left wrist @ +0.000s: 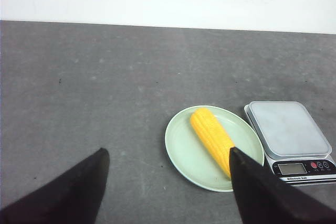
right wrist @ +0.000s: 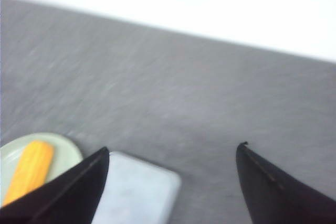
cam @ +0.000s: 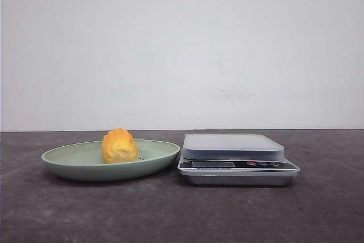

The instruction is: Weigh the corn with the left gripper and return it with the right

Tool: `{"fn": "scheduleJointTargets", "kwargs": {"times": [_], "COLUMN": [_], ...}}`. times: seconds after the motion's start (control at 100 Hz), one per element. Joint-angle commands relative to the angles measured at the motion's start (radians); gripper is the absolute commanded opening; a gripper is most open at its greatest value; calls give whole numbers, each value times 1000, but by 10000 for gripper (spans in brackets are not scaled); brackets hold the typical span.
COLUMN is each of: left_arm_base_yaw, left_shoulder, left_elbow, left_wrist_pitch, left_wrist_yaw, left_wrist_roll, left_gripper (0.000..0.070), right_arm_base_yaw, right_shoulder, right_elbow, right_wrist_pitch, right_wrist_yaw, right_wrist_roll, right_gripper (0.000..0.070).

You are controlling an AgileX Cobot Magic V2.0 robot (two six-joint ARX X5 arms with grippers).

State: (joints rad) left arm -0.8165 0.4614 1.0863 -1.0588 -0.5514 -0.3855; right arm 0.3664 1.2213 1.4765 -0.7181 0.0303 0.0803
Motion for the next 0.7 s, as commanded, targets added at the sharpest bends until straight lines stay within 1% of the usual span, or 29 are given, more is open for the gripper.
{"fn": "scheduleJointTargets", "kwargs": {"times": [0.0,0.12,0.22,0.3,0.37,0.47,0.5,0.55,0.56,0.69], "left_arm_base_yaw": [-9,-9,-9,-9,-9,-9,-9,-9,-9,-9], "left_shoulder": [2,2,2,2,2,2,2,2,2,2], "left_elbow": [11,11,11,11,11,11,11,11,11,11], "left_wrist_pitch": [7,7,7,6,7,7,7,7,7,7], "left_wrist_yaw": [-6,-6,-6,-6,-6,-6,-6,-6,-6,-6], "left_wrist_roll": [-6,-6,-5,-5,-6,-5,-5,-5,-5,-5], "left_gripper": [436,436,436,436,436,436,436,435,435,434], "right_arm_base_yaw": [-12,-37,-37,-37,-37,-37,-37,-37,-37,-37], "right_shoulder": [-63,-189,-287,-354,-407,-470,-489,-519,-525,-600], "right_elbow": [16,16,16,16,15,13,8,-6,-9,-68], "right_wrist_pitch": [-23,-96,-151,-189,-235,-312,-328,-344,-346,-341], "right_wrist_yaw": [-2,6,32,50,52,68,82,110,114,153], "right_wrist_roll": [-47,-63,-61,-40,-22,-5,-6,-8,-10,-8], "right_gripper": [467,468,467,434,360,226,166,19,0,0]}}
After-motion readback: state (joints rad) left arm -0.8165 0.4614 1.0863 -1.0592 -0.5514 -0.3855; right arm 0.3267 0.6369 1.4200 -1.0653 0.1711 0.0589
